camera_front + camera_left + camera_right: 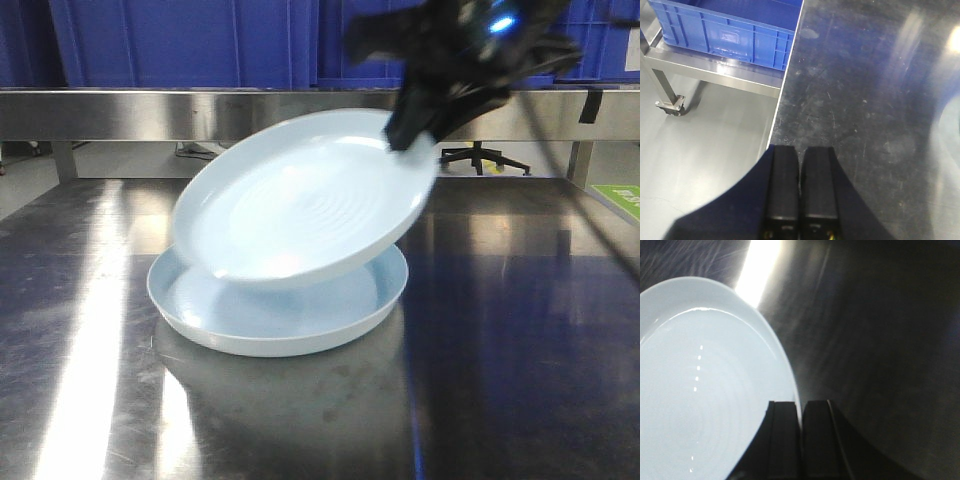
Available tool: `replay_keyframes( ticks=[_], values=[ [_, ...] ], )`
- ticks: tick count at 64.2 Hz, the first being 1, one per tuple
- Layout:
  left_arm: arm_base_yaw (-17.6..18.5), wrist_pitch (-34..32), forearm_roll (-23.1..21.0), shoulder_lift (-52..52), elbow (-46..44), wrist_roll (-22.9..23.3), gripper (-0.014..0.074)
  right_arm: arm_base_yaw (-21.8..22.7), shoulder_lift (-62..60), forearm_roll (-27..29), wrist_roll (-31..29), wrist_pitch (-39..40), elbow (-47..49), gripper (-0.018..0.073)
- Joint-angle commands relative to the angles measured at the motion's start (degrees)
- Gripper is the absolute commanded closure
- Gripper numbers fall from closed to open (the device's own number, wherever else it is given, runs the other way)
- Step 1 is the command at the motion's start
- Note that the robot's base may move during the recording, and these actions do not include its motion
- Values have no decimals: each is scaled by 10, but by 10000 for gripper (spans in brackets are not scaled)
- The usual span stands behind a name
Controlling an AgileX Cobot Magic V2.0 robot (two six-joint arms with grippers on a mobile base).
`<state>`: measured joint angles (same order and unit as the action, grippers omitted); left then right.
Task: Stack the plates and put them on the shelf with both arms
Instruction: 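Lift the plate with the right gripper and lay it onto the center plate, then grip the rim of the stacked plates with the right gripper and lift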
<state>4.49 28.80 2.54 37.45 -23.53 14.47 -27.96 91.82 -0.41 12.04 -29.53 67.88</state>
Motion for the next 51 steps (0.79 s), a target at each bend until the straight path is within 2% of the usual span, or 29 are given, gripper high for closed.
replay_keyframes(
  ticks=[1, 7, 14, 18, 21, 30, 40, 45, 50, 51],
  values=[
    [5, -39, 0, -2, -16, 2, 499, -12, 12, -3, -5, 9, 38, 495],
    [5, -39, 0, -2, -16, 2, 499, -16, 37, -9, -5, -4, 42, 393],
    [5, -39, 0, -2, -16, 2, 499, -16, 58, -10, -5, -17, 42, 151],
    [5, -39, 0, -2, -16, 2, 499, -16, 67, -10, -5, -25, 42, 75],
    [5, -39, 0, -2, -16, 2, 499, -16, 75, -10, -5, -31, 42, 62],
    [5, -39, 0, -2, -16, 2, 499, -16, 93, -10, -5, -41, 42, 99],
    [5, -39, 0, -2, -16, 2, 499, -16, 106, -10, -5, -34, 42, 202],
    [5, -40, 0, -2, -16, 2, 499, -17, 104, -10, -5, -30, 42, 338],
    [5, -40, 0, -2, -16, 2, 499, -17, 91, -15, -5, -19, 42, 531],
    [5, -40, 0, -2, -16, 2, 499, -17, 87, -15, -5, -15, 42, 517]
  ],
)
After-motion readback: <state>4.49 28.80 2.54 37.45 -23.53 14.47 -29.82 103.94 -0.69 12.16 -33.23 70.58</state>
